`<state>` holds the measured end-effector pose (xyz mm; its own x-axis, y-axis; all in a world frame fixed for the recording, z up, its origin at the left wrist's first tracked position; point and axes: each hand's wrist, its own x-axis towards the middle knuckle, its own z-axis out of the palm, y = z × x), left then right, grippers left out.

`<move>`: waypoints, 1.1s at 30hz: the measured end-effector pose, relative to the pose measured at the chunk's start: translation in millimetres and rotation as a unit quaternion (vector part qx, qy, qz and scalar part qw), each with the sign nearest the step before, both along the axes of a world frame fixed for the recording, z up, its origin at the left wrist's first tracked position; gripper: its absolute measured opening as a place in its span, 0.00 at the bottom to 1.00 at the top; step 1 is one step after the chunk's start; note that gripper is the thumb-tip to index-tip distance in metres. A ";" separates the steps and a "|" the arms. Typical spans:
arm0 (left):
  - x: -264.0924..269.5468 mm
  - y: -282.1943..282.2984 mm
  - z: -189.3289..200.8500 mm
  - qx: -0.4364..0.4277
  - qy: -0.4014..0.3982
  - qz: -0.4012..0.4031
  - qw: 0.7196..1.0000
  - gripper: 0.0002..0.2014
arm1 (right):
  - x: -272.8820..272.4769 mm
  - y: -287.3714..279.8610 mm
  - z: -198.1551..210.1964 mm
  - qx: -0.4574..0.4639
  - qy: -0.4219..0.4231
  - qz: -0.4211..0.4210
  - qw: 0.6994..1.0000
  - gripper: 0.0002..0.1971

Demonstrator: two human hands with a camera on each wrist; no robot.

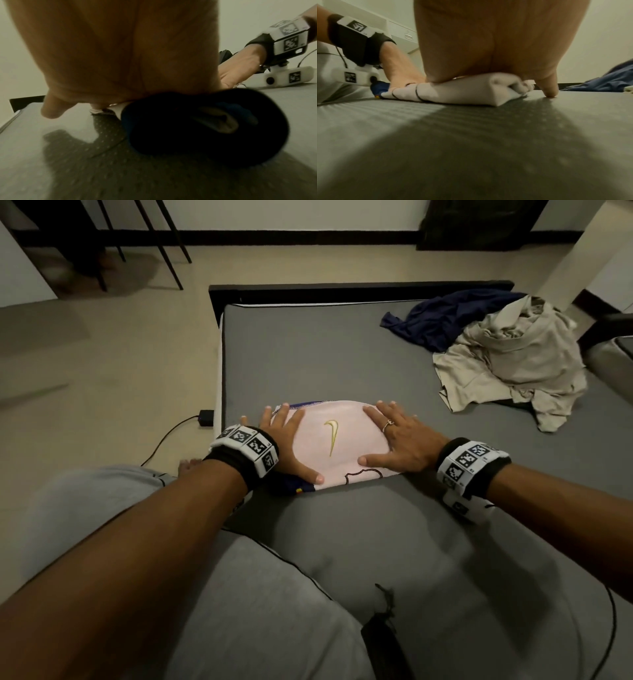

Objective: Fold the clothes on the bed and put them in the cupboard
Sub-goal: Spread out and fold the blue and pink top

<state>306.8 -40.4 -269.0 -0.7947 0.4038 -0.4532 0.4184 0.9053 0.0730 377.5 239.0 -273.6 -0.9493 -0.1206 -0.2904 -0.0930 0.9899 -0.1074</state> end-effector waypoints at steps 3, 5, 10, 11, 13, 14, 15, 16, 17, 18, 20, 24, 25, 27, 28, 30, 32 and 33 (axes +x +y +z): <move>9.7 3.0 7.8 -0.016 0.060 -0.046 0.997 0.78 | 0.9 15.6 6.7 0.027 -0.025 -0.019 0.999 0.63; 23.3 14.4 13.8 0.017 0.133 -0.135 0.982 0.76 | 0.3 20.2 15.8 0.032 -0.017 -0.018 0.999 0.63; 57.2 49.6 11.8 0.065 0.136 -0.243 0.958 0.72 | -10.7 8.5 39.1 -0.019 0.092 -0.002 0.996 0.53; 59.4 52.5 8.8 0.052 0.127 -0.233 0.963 0.70 | -15.2 4.2 40.9 -0.027 0.108 -0.003 0.994 0.49; 58.1 54.8 4.4 0.027 0.114 -0.214 0.970 0.66 | -23.5 -4.8 43.3 -0.056 0.125 -0.001 0.990 0.43; 56.1 54.7 4.3 0.017 0.107 -0.209 0.972 0.63 | -27.0 -9.7 44.2 -0.072 0.126 0.008 0.989 0.40; 54.6 54.4 4.5 0.011 0.100 -0.206 0.973 0.62 | -30.4 -14.7 43.6 -0.084 0.121 0.025 0.989 0.38; 53.7 54.4 5.4 0.006 0.093 -0.203 0.975 0.59 | -32.9 -20.1 42.2 -0.090 0.109 0.046 0.989 0.37; 53.7 54.1 5.3 0.000 0.089 -0.198 0.976 0.56 | -35.5 -25.0 38.7 -0.090 0.093 0.068 0.989 0.36; 54.9 54.5 4.7 -0.006 0.091 -0.190 0.977 0.52 | -38.1 -28.8 34.4 -0.080 0.075 0.085 0.990 0.35; 59.8 54.3 2.6 -0.011 0.107 -0.169 0.980 0.44 | -42.4 -33.9 26.2 -0.036 0.051 0.092 0.994 0.33; 67.8 54.1 -0.2 -0.031 0.123 -0.158 0.979 0.33 | -46.3 -35.0 26.8 0.014 0.079 0.069 0.994 0.36; 68.2 53.5 0.4 -0.040 0.127 -0.164 0.977 0.32 | -46.7 -34.2 27.9 0.005 0.082 0.066 0.994 0.37; 65.8 52.5 1.9 -0.059 0.138 -0.177 0.973 0.30 | -44.7 -31.1 28.2 -0.012 0.088 0.060 0.994 0.36; 63.5 52.1 2.4 -0.067 0.146 -0.185 0.969 0.29 | -42.7 -28.8 26.9 -0.019 0.089 0.052 0.995 0.35; 56.2 51.0 4.4 -0.088 0.167 -0.204 0.961 0.28 | -34.4 -24.2 25.2 -0.020 0.083 0.014 0.996 0.31; 43.6 45.2 9.6 -0.107 0.192 -0.210 0.953 0.27 | -19.9 -22.9 25.7 0.005 0.074 -0.036 0.997 0.29; 36.5 41.1 14.2 -0.116 0.207 -0.209 0.949 0.27 | -9.1 -24.1 26.7 0.024 0.069 -0.058 0.996 0.29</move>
<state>343.4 0.7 -254.8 -0.7159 0.6508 -0.2529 0.6943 0.6250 -0.3568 368.4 214.9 -246.9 -0.9873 0.0034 -0.1587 0.0123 0.9984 -0.0547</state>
